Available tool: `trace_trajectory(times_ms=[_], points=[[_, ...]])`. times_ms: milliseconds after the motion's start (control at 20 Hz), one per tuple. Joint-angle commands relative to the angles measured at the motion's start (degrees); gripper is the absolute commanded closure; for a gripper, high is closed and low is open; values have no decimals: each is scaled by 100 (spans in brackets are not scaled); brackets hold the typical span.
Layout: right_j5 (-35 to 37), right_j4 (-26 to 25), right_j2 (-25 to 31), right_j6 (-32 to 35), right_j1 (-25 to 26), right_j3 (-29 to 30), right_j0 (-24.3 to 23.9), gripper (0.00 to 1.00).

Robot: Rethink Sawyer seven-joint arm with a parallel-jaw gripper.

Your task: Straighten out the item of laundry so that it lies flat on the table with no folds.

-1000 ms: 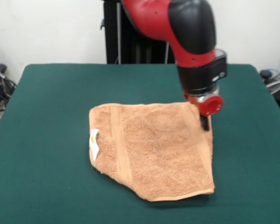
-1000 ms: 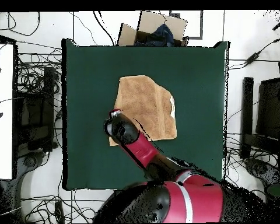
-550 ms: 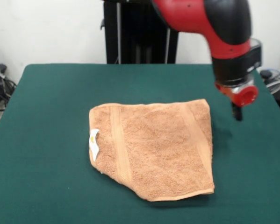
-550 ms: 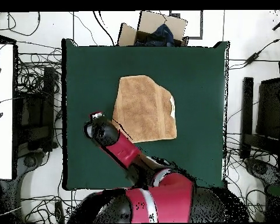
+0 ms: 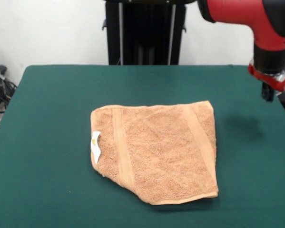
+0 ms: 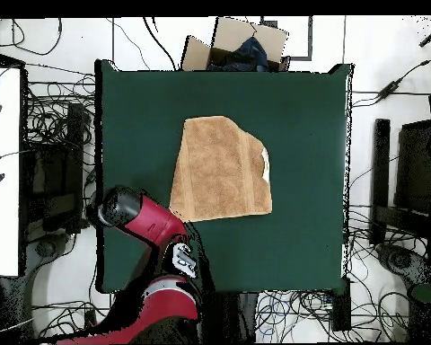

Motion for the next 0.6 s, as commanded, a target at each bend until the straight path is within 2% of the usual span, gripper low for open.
trace_trajectory(times_ms=[50, 400, 600], points=[[750, -500, -1758, 1307, 436, -1662, 51, 100], [997, -976, -1591, 901, 578, -2251, -347, 100], [1561, -1202, -1667, 923, 708, -2878, -443, 100]])
